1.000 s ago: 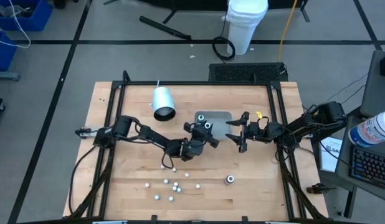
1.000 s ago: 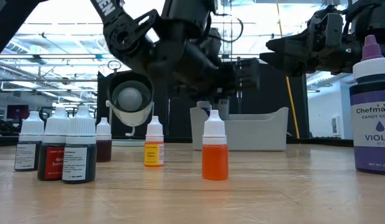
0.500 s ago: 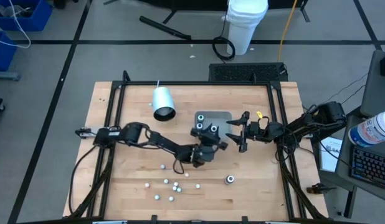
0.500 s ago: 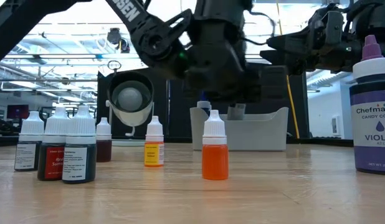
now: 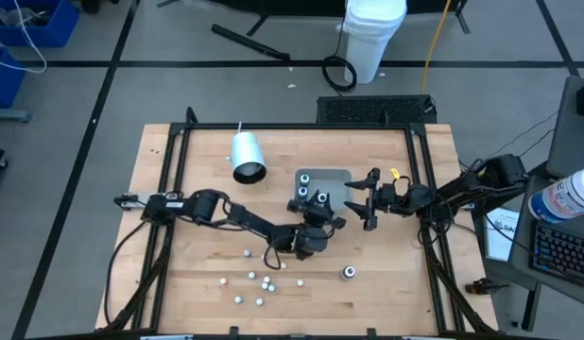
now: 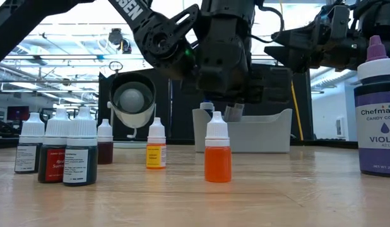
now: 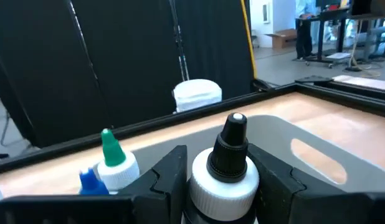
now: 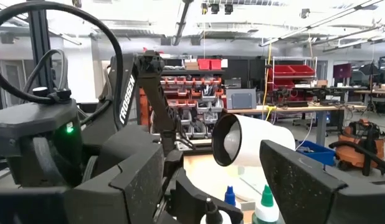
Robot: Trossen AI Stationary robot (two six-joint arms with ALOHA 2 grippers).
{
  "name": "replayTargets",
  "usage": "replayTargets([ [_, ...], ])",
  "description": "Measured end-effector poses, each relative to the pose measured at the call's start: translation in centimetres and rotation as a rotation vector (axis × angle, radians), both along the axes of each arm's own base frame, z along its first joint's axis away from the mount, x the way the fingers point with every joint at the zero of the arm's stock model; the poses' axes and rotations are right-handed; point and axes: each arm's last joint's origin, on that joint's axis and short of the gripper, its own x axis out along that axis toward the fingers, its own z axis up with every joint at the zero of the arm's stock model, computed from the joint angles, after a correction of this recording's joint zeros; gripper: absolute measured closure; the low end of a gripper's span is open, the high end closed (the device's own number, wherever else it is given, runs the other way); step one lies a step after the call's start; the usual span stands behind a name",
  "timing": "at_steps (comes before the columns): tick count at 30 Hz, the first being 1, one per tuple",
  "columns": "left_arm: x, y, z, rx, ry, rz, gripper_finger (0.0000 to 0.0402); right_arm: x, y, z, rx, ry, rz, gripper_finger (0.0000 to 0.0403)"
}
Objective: Pick & Place food coloring
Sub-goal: Put the black food coloring bottle into the gray bin
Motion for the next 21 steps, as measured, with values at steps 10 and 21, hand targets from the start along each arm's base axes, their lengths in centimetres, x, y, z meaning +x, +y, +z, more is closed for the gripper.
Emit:
replayTargets([
  [10,-0.2,0.1,-0.1,-0.018,-0.059,0.034,0.0262,0.0,0.0,0.0,0.004,0.001,0.002,0.0149],
  [21,-0.6,-0.4,-1.4,-0.039,-0.084,0.043,0.0262,0.0,0.0,0.0,0.018,-0.002,0.006,0.0149],
])
